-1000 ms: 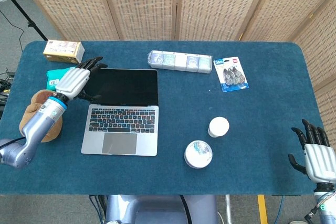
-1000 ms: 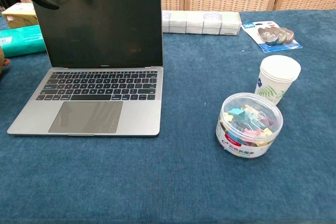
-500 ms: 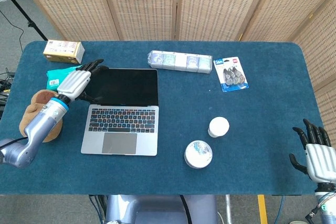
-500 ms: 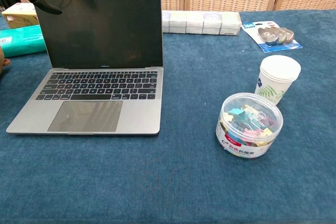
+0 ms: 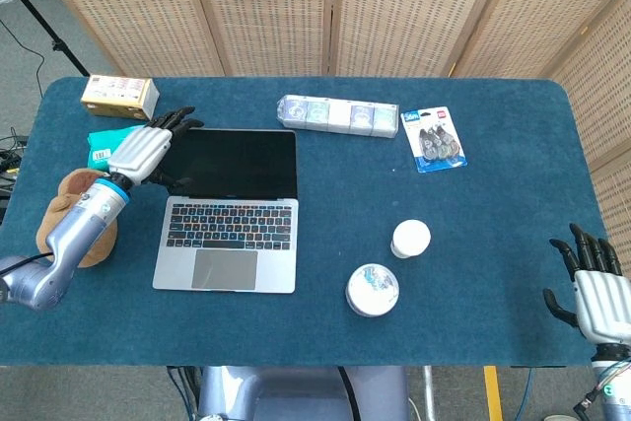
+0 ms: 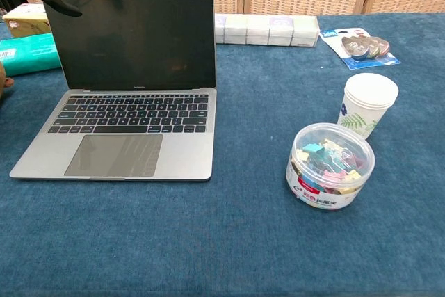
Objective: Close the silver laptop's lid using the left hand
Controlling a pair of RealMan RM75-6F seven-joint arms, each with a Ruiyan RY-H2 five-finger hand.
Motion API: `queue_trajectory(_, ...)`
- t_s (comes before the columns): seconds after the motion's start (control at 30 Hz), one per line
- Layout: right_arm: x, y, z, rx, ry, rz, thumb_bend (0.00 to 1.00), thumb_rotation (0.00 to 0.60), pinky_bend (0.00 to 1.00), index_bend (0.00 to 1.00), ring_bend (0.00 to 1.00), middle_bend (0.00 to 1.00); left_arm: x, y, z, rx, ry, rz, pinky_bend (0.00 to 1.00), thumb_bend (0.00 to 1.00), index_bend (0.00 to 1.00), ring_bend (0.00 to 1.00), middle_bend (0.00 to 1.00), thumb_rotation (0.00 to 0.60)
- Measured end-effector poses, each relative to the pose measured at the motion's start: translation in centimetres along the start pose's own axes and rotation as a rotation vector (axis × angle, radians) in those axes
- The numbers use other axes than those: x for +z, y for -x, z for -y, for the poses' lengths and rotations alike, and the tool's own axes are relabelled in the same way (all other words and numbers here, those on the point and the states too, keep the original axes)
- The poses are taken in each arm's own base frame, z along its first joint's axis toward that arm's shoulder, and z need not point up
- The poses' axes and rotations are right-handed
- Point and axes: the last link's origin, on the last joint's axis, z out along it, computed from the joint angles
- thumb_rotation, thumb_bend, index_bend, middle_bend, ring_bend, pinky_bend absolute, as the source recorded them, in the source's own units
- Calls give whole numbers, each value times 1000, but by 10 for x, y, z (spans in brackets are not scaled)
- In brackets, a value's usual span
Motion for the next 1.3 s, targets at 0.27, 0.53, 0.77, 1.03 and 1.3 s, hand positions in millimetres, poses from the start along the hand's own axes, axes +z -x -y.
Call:
queue_trajectory(0.27,0,0,0,0,0,-1,375,600,0,169,0,0,-3,2,-7,-80,-1,45,113,191,190,82,26,600)
queue_trajectory(0.53,0,1,1,-3,-2,3,375,600,0,169,0,0,-6,-8,-16,-90,12,43,113,191,200,97,28,600)
queue_trajectory(0.77,0,0,0,0,-1,1,375,600,0,169,0,0,-11,-10,-21,-87,14,60,112,191,213,104,36,600)
queue_trajectory(1.03,0,-1,0,1,0,-2,375,600,0,169,0,0,-14,-6,-23,-113,-5,92,116,192,230,118,52,600)
queue_trajectory(1.3,0,0,0,-1,-2,1,375,600,0,169,0,0,-15,-7,-25,-123,-14,101,154,191,262,154,91,600)
